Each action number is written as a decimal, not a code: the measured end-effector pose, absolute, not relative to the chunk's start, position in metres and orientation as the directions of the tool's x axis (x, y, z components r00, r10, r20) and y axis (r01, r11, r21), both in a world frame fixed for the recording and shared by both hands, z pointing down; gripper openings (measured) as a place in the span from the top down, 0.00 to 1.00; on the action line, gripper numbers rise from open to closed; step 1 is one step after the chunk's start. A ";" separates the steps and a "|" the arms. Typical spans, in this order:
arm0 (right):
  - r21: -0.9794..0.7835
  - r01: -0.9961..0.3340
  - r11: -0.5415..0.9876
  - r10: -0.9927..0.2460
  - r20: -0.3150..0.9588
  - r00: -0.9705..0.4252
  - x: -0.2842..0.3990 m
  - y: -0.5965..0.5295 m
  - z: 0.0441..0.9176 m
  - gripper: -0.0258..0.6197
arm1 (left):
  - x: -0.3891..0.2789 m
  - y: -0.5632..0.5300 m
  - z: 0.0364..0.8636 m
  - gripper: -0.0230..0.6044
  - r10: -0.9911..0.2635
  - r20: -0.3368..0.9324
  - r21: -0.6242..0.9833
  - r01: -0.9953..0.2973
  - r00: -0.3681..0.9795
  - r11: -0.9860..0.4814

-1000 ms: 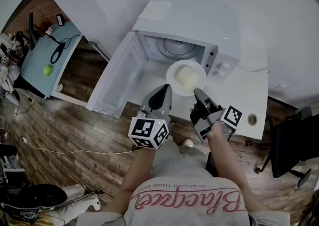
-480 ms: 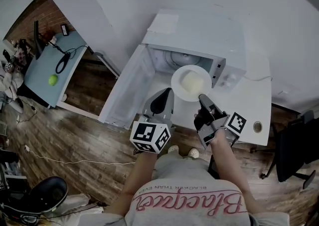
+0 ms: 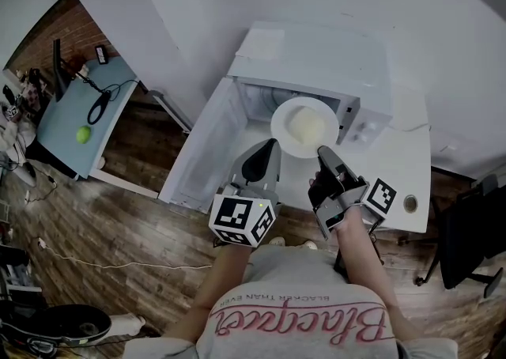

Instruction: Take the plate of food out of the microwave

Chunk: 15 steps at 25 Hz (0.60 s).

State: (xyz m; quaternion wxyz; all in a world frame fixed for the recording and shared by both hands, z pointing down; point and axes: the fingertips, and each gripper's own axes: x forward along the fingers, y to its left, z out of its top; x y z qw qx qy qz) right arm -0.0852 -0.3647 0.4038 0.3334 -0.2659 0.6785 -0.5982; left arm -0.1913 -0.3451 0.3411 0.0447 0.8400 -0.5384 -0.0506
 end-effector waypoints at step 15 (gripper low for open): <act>-0.969 0.036 0.243 -0.775 -0.217 -0.593 -0.087 -0.371 0.367 0.92 | -0.183 -0.347 0.328 0.95 -0.909 -0.097 0.111 -0.903 0.406 -0.416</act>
